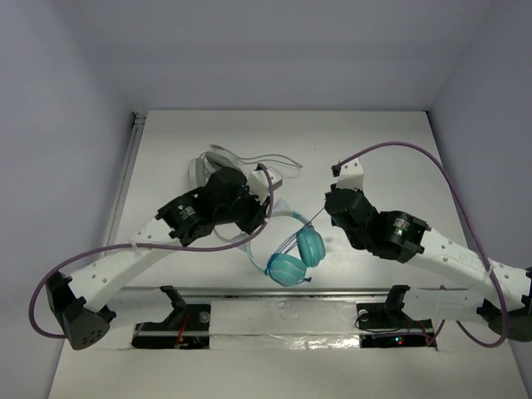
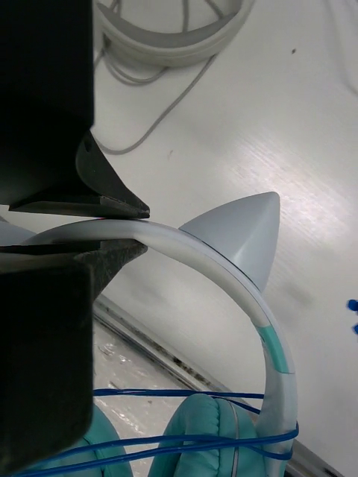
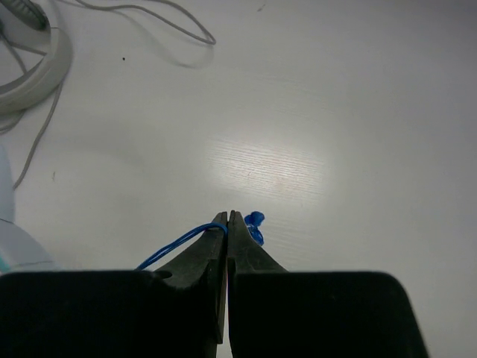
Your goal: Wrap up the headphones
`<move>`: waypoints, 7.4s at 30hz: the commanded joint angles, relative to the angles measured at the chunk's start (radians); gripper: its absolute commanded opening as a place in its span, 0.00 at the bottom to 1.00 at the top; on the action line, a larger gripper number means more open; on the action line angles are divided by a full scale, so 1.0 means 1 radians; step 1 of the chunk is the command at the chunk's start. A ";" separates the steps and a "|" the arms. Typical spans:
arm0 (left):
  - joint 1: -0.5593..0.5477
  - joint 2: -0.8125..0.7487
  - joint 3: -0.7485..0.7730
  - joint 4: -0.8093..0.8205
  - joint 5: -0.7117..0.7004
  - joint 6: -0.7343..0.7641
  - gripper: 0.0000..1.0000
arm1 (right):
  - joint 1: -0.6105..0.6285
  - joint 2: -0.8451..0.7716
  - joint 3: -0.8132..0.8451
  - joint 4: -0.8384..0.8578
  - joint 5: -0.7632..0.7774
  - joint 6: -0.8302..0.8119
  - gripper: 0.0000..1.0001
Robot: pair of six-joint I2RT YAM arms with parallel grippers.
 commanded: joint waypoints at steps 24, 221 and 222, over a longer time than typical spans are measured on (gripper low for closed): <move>0.169 -0.047 0.220 0.469 0.321 -0.243 0.00 | -0.160 -0.312 -0.488 0.870 -0.432 0.086 0.21; -0.139 0.084 -0.188 0.790 -0.738 -0.417 0.99 | -0.122 -0.650 -0.210 0.192 0.143 0.453 0.98; -0.139 0.047 -0.193 0.768 -0.760 -0.423 0.99 | -0.122 -0.654 -0.198 0.196 0.140 0.448 1.00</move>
